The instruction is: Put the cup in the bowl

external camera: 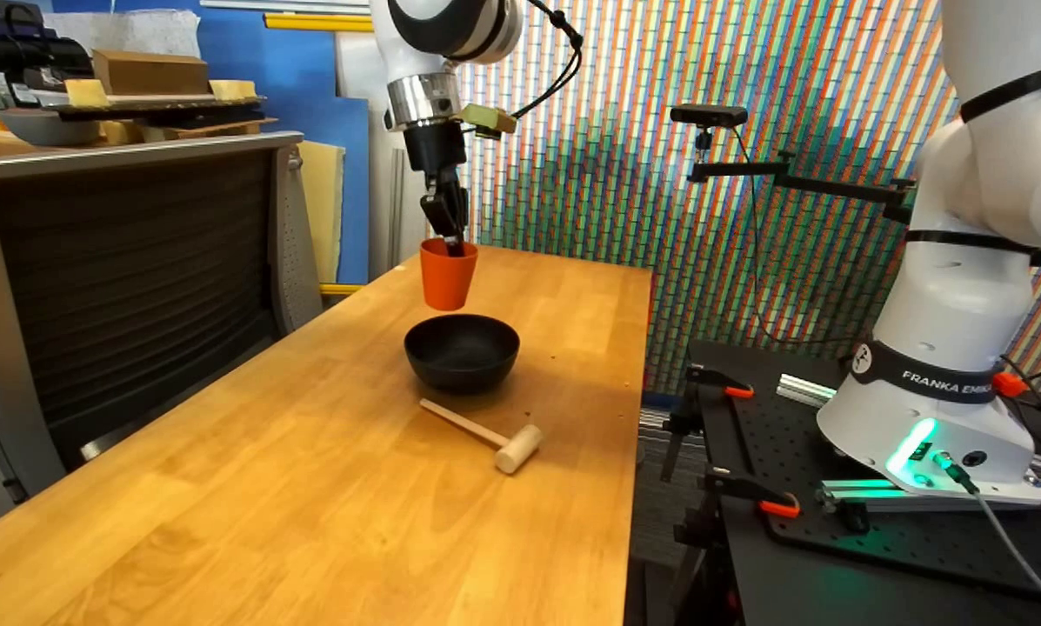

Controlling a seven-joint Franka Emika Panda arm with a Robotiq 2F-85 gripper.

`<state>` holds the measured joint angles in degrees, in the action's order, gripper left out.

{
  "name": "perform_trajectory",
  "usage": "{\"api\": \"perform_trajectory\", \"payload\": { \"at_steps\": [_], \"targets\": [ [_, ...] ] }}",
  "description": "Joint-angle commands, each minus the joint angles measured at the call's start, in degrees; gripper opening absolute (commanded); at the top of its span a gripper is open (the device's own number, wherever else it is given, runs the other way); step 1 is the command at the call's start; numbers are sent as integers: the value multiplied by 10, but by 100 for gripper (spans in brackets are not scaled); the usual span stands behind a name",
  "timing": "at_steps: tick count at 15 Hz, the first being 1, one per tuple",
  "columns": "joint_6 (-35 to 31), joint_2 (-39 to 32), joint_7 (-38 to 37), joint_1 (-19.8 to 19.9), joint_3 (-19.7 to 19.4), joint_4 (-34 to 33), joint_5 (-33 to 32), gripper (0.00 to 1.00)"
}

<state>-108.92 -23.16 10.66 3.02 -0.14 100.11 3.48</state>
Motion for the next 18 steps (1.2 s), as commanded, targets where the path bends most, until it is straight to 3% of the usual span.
{"api": "perform_trajectory", "payload": {
  "at_steps": [1, 5, 11, 12, 13, 18],
  "targets": [
    [-6, -2, -7, 9, 5, 35, 24, 1],
    [-29, -37, -11, 1, 12, 53, 27, 1],
    [-129, -79, -35, -6, 3, 75, 1, 6],
    [-134, -78, -41, -8, 0, 74, -6, 31],
    [-137, -70, -52, -14, -7, 75, -18, 32],
    [-147, 15, -62, -23, -13, 115, -85, 68]
  ]
}}
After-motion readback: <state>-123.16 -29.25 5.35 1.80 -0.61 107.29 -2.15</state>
